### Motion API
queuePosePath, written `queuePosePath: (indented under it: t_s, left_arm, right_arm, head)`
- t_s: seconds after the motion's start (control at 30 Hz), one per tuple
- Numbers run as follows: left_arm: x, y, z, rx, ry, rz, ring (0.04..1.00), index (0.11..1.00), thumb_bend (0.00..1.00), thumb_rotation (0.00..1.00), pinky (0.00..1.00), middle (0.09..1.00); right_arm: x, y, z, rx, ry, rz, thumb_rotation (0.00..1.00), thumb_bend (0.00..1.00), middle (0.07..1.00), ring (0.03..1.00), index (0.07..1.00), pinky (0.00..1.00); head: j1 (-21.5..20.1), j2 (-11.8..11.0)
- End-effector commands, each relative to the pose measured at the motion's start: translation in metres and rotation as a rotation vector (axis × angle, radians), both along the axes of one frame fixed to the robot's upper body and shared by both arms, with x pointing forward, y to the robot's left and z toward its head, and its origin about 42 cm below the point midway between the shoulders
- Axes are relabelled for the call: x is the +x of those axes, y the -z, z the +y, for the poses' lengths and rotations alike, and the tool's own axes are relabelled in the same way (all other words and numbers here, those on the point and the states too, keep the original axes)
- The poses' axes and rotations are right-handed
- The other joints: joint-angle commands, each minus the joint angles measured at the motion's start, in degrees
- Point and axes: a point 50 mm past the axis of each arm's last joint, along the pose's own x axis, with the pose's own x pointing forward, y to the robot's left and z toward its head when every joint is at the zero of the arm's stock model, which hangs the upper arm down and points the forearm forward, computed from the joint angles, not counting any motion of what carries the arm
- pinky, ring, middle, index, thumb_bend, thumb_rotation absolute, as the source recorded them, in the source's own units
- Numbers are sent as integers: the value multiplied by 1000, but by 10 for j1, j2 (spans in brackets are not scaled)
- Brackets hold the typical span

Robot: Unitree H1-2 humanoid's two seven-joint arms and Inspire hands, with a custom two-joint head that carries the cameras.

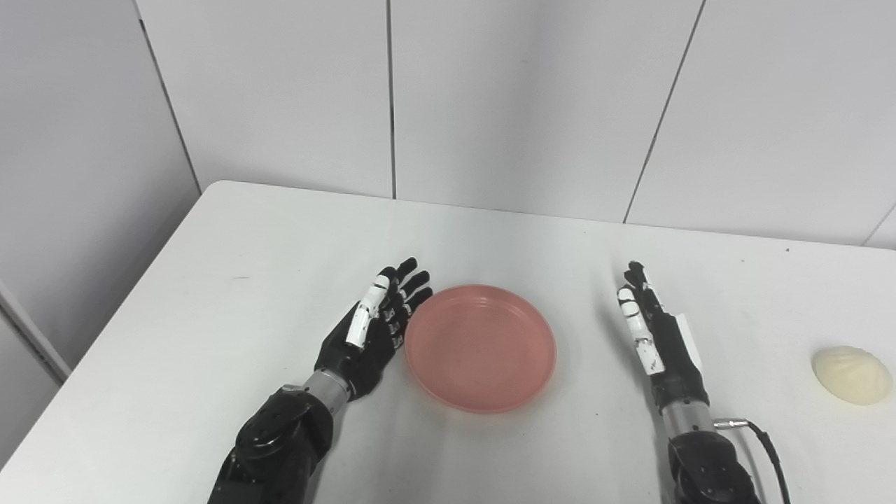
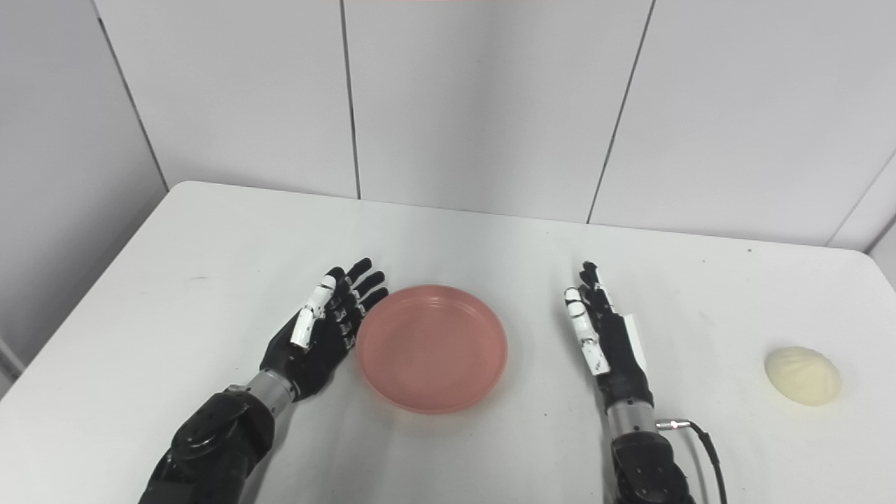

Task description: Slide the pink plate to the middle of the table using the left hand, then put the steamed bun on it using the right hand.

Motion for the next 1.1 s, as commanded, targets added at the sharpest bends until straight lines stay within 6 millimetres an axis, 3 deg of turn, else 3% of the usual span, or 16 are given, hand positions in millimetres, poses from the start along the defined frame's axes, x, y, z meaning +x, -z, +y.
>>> queuePosePath:
  t_s: [0.0,0.07,0.17,0.37,0.47,0.57,0.63,0.73,0.77,0.93,1.07]
  left_arm:
    - [-7,17,2,22,-2,96,981,991,357,1000,1000,983]
    - [-8,17,4,22,-4,93,980,992,356,1000,1000,983]
    - [-9,16,9,20,-8,91,981,992,351,1000,1000,983]
    - [-12,18,23,9,-1,85,979,992,351,1000,1000,982]
    - [-12,19,30,8,6,79,972,986,362,1000,1000,980]
    - [-12,23,38,-2,14,75,972,985,379,1000,1000,982]
    - [-12,25,42,-6,16,76,969,983,390,1000,1000,979]
    - [-10,29,48,-11,18,81,957,970,419,1000,988,969]
    - [-9,31,50,-14,18,84,949,960,429,1000,976,961]
    - [-6,36,58,-27,6,95,925,938,443,965,951,940]
    - [-4,38,63,-39,-6,107,913,927,440,946,935,928]
  right_arm:
    - [-1,3,10,11,-29,6,1000,270,938,914,964,894]
    - [-2,-2,10,20,-28,-15,1000,291,935,912,963,896]
    - [-2,-11,12,12,-24,-90,1000,405,930,905,957,900]
    - [-4,-50,2,-83,32,-253,1000,501,919,860,938,827]
    - [-8,-69,-7,-130,62,-315,1000,654,916,840,942,793]
    - [-12,-87,-14,-196,106,-382,990,719,889,796,933,730]
    - [-15,-98,-17,-244,137,-401,959,795,876,769,938,664]
    - [-20,-119,-23,-378,202,-447,900,880,878,774,936,655]
    - [-22,-126,-25,-406,218,-466,837,898,864,772,932,638]
    - [-30,-148,-39,-481,251,-488,685,925,882,797,945,656]
    - [-36,-163,-57,-591,287,-468,666,945,900,809,957,656]
  head:
    - [-22,-5]
    - [-38,-9]
    - [-66,-16]
    - [-132,-34]
    - [-153,-39]
    - [-188,-44]
    - [-199,-45]
    - [-211,-45]
    - [-212,-45]
    - [-236,-47]
    - [-253,-48]
